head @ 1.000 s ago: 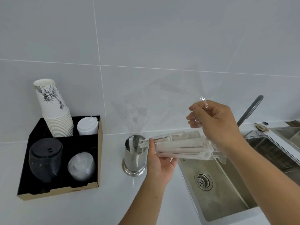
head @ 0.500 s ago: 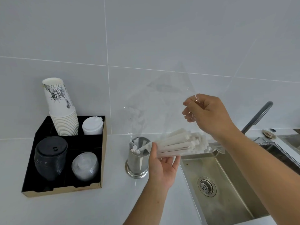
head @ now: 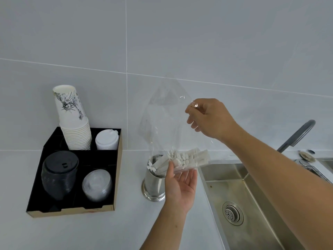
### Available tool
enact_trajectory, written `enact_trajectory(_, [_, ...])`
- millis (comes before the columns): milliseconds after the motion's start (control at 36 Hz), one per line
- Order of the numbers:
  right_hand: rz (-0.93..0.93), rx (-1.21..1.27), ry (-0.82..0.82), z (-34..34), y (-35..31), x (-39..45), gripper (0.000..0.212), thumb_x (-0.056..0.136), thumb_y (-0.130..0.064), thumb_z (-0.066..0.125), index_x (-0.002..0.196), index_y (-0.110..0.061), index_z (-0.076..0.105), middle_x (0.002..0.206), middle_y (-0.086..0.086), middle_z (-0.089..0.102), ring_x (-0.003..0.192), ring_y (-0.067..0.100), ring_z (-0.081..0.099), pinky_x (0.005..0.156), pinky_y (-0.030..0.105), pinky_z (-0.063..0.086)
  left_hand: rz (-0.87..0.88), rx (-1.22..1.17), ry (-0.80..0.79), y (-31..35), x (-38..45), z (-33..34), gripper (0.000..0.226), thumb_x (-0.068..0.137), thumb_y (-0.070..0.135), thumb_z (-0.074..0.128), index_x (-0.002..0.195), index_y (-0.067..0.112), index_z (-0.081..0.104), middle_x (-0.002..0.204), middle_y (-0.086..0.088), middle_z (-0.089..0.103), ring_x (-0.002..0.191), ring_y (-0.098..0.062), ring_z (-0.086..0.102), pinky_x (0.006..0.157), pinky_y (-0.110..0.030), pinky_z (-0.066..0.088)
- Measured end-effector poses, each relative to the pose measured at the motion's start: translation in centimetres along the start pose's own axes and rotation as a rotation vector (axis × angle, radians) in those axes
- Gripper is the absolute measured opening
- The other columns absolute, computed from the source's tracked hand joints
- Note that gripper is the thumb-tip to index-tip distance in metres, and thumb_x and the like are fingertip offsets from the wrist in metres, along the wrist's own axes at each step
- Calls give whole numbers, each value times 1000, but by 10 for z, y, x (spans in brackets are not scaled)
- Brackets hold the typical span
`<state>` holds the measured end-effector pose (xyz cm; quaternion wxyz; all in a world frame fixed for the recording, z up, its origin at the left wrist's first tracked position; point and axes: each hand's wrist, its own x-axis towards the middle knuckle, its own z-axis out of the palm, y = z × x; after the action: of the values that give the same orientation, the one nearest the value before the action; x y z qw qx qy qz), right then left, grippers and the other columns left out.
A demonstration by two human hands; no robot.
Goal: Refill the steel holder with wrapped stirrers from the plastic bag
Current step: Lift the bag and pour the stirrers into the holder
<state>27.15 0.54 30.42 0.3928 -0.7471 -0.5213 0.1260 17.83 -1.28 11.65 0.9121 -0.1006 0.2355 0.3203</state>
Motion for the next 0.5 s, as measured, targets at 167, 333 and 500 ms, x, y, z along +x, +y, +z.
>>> enact_trajectory(167, [-8,-49,-36,7,-7,14,19,91,-26,55,80,-19,69,64,-1,72,53,12,67,60,42,62,21,-47,7,5,3,4,58,82,35,76,123,-2,60,124,-18,61,98,-26,70,66,-34,63])
enact_trajectory(333, [-39,-147,-117,7,-7,18,12,91,-35,58,97,-28,65,76,-3,73,64,15,69,67,36,61,74,-60,36,12,7,11,36,89,27,70,112,0,68,112,-18,70,94,-24,70,71,-34,62])
enact_trajectory(500, [-20,-312,-251,-15,18,-1,63,76,-59,68,132,-50,41,98,-18,64,84,-2,61,61,14,41,116,-91,48,17,9,18,31,92,24,66,111,-1,69,107,-17,73,101,-24,70,71,-34,62])
